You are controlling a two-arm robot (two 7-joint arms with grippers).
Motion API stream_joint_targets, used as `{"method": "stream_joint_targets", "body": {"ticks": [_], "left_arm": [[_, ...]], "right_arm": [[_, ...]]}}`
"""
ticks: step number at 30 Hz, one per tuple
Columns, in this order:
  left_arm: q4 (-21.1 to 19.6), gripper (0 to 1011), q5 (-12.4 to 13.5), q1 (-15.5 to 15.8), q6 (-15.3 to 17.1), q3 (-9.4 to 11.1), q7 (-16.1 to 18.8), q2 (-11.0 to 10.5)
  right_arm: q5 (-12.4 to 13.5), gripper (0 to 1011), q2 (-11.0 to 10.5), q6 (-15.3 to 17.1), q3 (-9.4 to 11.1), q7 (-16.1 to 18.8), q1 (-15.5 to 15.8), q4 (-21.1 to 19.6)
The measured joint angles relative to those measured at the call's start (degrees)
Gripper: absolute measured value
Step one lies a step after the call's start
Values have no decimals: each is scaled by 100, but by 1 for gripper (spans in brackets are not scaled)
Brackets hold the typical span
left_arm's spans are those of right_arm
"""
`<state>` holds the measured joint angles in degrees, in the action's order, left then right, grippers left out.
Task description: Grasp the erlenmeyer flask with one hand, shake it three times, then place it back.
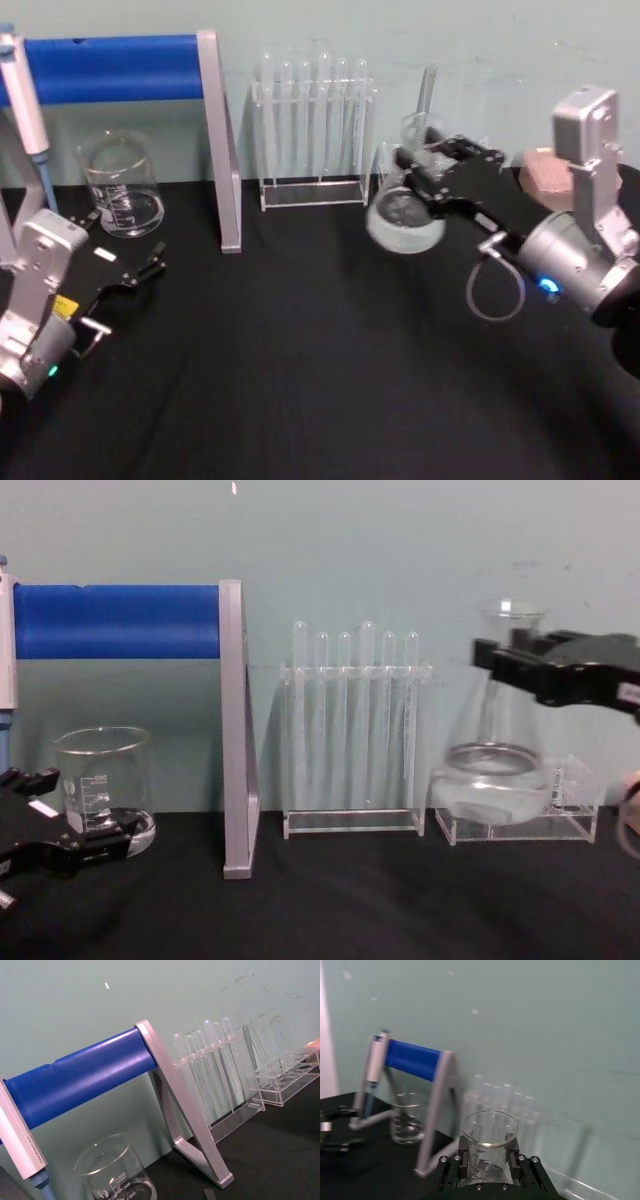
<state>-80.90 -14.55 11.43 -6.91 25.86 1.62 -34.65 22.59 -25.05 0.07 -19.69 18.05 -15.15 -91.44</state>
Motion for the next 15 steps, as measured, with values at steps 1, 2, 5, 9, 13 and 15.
{"method": "stream_joint_targets", "body": {"ticks": [1, 2, 5, 9, 13, 15], "left_arm": [[0, 1001, 0, 0, 0, 0, 0, 0], [0, 1001, 0, 0, 0, 0, 0, 0], [0, 1001, 0, 0, 0, 0, 0, 0], [0, 1001, 1, 0, 0, 0, 0, 0], [0, 1001, 0, 0, 0, 0, 0, 0], [0, 1001, 0, 0, 0, 0, 0, 0]], "right_arm": [[-13, 456, -3, 9, 34, -34, 14, 1], [-46, 453, -6, 27, 112, -114, 53, 1], [-98, 453, -8, 62, 243, -230, 122, -15], [-151, 453, 7, 96, 347, -279, 185, -51], [-205, 453, 32, 114, 383, -255, 211, -70], [-237, 456, 67, 136, 380, -170, 212, -77]]}}
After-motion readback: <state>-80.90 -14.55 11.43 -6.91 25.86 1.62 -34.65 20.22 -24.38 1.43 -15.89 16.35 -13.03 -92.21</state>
